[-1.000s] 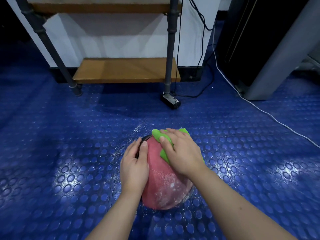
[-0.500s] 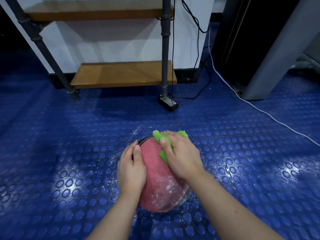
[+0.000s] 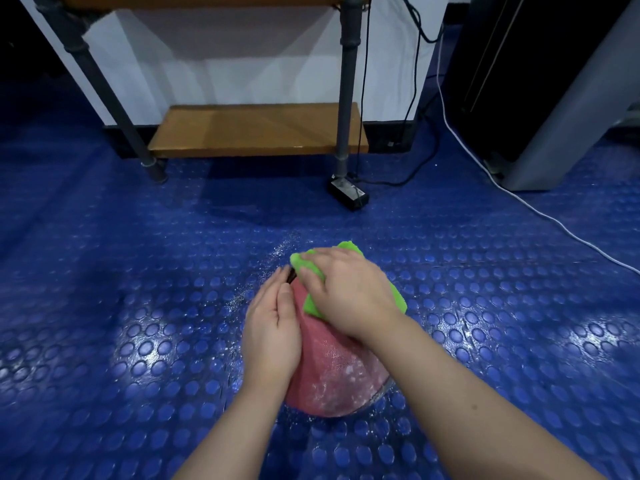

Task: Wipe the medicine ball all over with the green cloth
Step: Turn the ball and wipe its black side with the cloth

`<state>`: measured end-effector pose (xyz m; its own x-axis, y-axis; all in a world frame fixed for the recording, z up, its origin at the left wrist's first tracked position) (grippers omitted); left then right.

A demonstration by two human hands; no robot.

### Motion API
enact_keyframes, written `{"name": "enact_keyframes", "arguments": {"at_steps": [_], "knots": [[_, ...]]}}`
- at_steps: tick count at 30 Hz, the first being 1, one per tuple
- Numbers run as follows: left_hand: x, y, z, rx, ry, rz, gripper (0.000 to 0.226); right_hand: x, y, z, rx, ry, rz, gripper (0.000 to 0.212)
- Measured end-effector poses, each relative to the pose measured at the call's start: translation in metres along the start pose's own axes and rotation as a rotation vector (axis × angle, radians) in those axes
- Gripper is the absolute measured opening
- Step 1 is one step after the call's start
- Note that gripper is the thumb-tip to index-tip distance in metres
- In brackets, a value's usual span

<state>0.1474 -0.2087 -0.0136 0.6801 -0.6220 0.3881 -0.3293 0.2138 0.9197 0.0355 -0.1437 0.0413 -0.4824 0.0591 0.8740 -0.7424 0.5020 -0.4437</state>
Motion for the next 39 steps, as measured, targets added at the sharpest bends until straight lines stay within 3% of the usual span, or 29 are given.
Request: {"name": "enact_keyframes", "arguments": {"at_steps": [5, 13, 18, 20, 25, 28, 34, 36, 39], "knots": [[-0.001, -0.001, -0.002, 0.028, 0.003, 0.03, 0.036, 0.004, 0.01, 0.008, -0.211, 0.04, 0.05, 0.041], [0.0, -0.002, 0.002, 0.038, 0.02, -0.009, 0.037, -0.023, -0.004, -0.056, -0.014, 0.256, -0.165, 0.044], [0.001, -0.002, -0.002, 0.008, 0.031, -0.055, 0.042, -0.02, 0.001, -0.06, -0.028, 0.168, -0.087, 0.051], [0.001, -0.002, -0.004, -0.01, 0.041, -0.052, 0.046, -0.012, 0.007, -0.046, -0.081, 0.047, 0.003, 0.055], [-0.002, 0.0, -0.012, -0.037, 0.043, -0.02, 0.046, 0.009, 0.021, -0.01, -0.264, -0.104, 0.108, 0.039], [-0.002, -0.002, -0.008, -0.023, 0.054, -0.009, 0.046, 0.006, 0.016, -0.004, -0.232, -0.056, 0.04, 0.039], [0.001, -0.005, -0.003, 0.022, 0.043, 0.002, 0.046, -0.003, -0.01, -0.017, 0.031, 0.137, 0.016, 0.043], [0.003, -0.006, 0.001, 0.028, 0.035, -0.018, 0.047, -0.005, -0.014, -0.017, 0.064, 0.074, -0.013, 0.041], [0.002, -0.006, -0.003, 0.007, 0.042, -0.035, 0.047, 0.003, -0.002, -0.004, -0.095, -0.084, -0.01, 0.04]]}}
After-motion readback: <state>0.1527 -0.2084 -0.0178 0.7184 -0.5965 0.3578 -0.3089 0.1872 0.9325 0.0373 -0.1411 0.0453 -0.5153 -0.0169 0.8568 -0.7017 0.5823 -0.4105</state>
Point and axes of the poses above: each hand's wrist, its own z-axis towards the middle knuckle, its own x-axis out of the back of the hand, y = z × x, the point moved 4 cm from there along z, towards the middle knuckle, and after that the axes turned 13 degrees about -y, right-handed, at the moved point
